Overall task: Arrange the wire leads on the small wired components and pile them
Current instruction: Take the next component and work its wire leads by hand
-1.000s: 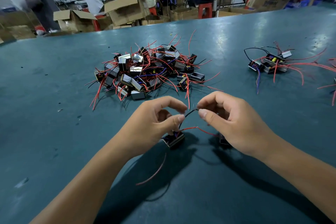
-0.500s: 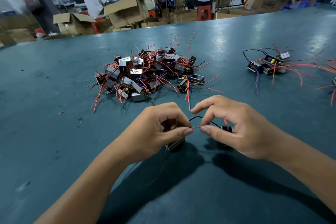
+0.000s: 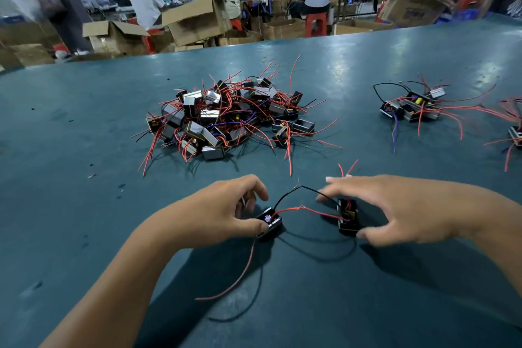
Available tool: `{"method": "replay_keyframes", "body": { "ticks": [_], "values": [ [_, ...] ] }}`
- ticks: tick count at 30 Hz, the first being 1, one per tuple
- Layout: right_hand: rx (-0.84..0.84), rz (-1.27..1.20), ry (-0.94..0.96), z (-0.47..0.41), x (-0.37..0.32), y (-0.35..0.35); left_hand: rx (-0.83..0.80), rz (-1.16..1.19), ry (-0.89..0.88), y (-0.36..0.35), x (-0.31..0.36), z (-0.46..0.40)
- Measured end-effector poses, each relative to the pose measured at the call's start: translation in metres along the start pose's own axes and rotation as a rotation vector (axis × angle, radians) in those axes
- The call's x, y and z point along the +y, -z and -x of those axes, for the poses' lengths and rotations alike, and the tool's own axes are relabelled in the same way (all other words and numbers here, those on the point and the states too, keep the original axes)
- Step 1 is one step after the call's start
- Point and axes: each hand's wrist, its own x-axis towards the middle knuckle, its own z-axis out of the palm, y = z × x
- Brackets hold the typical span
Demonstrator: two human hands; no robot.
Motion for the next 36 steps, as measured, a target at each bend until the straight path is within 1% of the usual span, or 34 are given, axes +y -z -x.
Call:
{"method": "replay_keyframes", "body": {
  "ticks": [1, 3, 6, 8, 10, 13, 18, 20, 23, 26, 28, 31, 33, 36],
  "values": [
    [-0.001, 0.040, -0.007, -0.003, 0.000, -0.002, -0.026, -0.005, 0.018, -0.001, -0.001, -0.001],
    [0.059, 0.111, -0.013, -0.008, -0.001, -0.004, -0.048, -0.007, 0.025, -0.004, -0.002, -0.004],
    [0.237, 0.264, -0.074, -0.015, -0.004, -0.009, -0.035, -0.006, 0.033, -0.008, -0.002, -0.007],
    [0.322, 0.310, -0.144, -0.018, -0.005, -0.014, -0.014, -0.009, 0.051, -0.010, -0.002, -0.008],
    [0.317, 0.296, -0.154, -0.019, -0.006, -0.016, 0.005, -0.028, 0.063, -0.011, -0.002, -0.009],
    [0.278, 0.258, -0.120, -0.017, -0.004, -0.013, 0.040, -0.045, 0.068, -0.012, -0.003, -0.010],
    [0.297, 0.231, -0.128, -0.016, -0.002, -0.009, 0.123, -0.091, 0.080, -0.011, -0.002, -0.010],
    [0.334, 0.223, -0.148, -0.016, -0.002, -0.009, 0.133, -0.078, 0.096, -0.007, -0.003, -0.009],
    [0.411, 0.218, -0.182, -0.017, -0.004, -0.011, 0.069, 0.000, 0.101, 0.002, -0.006, -0.004],
    [0.398, 0.180, -0.186, -0.019, -0.006, -0.014, -0.032, 0.079, 0.110, 0.009, -0.005, 0.002],
    [0.370, 0.144, -0.182, -0.019, -0.007, -0.014, -0.066, 0.110, 0.098, 0.008, -0.003, 0.003],
    [0.367, 0.114, -0.191, -0.019, -0.007, -0.012, -0.086, 0.116, 0.080, 0.004, -0.001, 0.001],
    [0.402, 0.078, -0.215, -0.020, -0.009, -0.013, -0.089, 0.112, 0.065, 0.001, 0.001, 0.000],
    [0.465, 0.035, -0.271, -0.023, -0.015, -0.019, -0.048, 0.141, 0.047, -0.004, 0.002, -0.005]
  ]
}}
